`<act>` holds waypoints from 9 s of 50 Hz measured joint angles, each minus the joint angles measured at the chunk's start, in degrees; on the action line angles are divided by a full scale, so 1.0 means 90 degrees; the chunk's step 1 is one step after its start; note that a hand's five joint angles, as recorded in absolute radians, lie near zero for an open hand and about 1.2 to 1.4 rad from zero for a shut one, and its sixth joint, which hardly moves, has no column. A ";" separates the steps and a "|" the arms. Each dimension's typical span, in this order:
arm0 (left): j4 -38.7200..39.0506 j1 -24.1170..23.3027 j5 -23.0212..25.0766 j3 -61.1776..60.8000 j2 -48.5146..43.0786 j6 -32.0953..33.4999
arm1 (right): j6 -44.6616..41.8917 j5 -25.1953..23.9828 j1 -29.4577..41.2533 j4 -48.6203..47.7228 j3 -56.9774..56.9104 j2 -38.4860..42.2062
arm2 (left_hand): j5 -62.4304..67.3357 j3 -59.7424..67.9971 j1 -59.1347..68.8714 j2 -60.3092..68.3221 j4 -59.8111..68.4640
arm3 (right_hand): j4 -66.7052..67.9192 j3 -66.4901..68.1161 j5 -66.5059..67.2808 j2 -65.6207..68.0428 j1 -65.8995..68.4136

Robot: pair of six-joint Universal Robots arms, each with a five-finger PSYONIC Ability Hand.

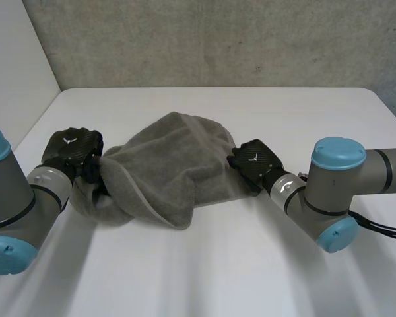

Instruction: Fold the towel.

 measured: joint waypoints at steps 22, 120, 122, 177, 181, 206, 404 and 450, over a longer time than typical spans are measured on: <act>0.0028 -0.0016 0.0000 0.0029 -0.0019 -0.0006 | 0.0215 0.0214 0.0000 -0.0094 -0.0382 -0.0072 | 0.0000 0.0001 0.0001 0.0001 0.0000 | 0.5079 0.5025 0.4934 0.4886 0.4890; 0.0422 -0.0008 0.1010 -0.0531 -0.0483 0.1819 | -0.0633 0.0540 -0.1702 0.1894 0.1905 -0.2681 | -0.3661 -0.4025 -0.3425 -0.3642 -0.4019 | 0.5080 0.5077 0.4936 0.4953 0.4948; 0.0214 0.0041 0.1214 -0.0534 -0.0328 0.1899 | -0.0633 0.0522 -0.1723 0.1867 0.1974 -0.2703 | -0.5781 -0.6261 -0.5641 -0.5825 -0.6289 | 0.5080 0.5077 0.4936 0.4953 0.4948; -0.1279 0.0098 0.1735 0.2520 -0.2435 0.3848 | -0.0610 0.0275 -0.1718 0.1641 0.2392 -0.2659 | -0.4240 -0.4600 -0.3946 -0.4186 -0.4433 | 0.5080 0.5078 0.4936 0.4954 0.4942; -0.1273 0.0104 0.1666 0.2498 -0.2463 0.3948 | -0.0610 0.0277 -0.1720 0.1641 0.2365 -0.2654 | -0.4215 -0.4571 -0.3910 -0.4147 -0.4404 | 0.5080 0.5078 0.4936 0.4954 0.4942; -0.1287 0.0216 0.1572 0.2195 -0.2044 0.3888 | -0.0582 0.0293 -0.1741 0.1678 0.2184 -0.2754 | 0.0089 -0.0038 0.0125 0.0177 -0.0024 | 0.5080 0.5078 0.4936 0.4954 0.4941; 0.0793 -0.0172 0.0156 0.1073 -0.1020 0.0055 | 0.0517 0.0259 -0.2255 0.1075 0.2317 -0.3559 | -0.8051 -0.8285 -0.7496 -0.7787 -0.8034 | -0.0460 -0.0506 -0.0482 -0.0485 -0.0543; 0.1209 -0.0242 0.0401 0.0499 -0.0669 -0.0449 | -0.0695 0.0674 -0.3773 0.0475 0.1602 -0.1918 | -0.8050 -0.8285 -0.7497 -0.7787 -0.8034 | 0.5085 0.5052 0.4968 0.4894 0.4927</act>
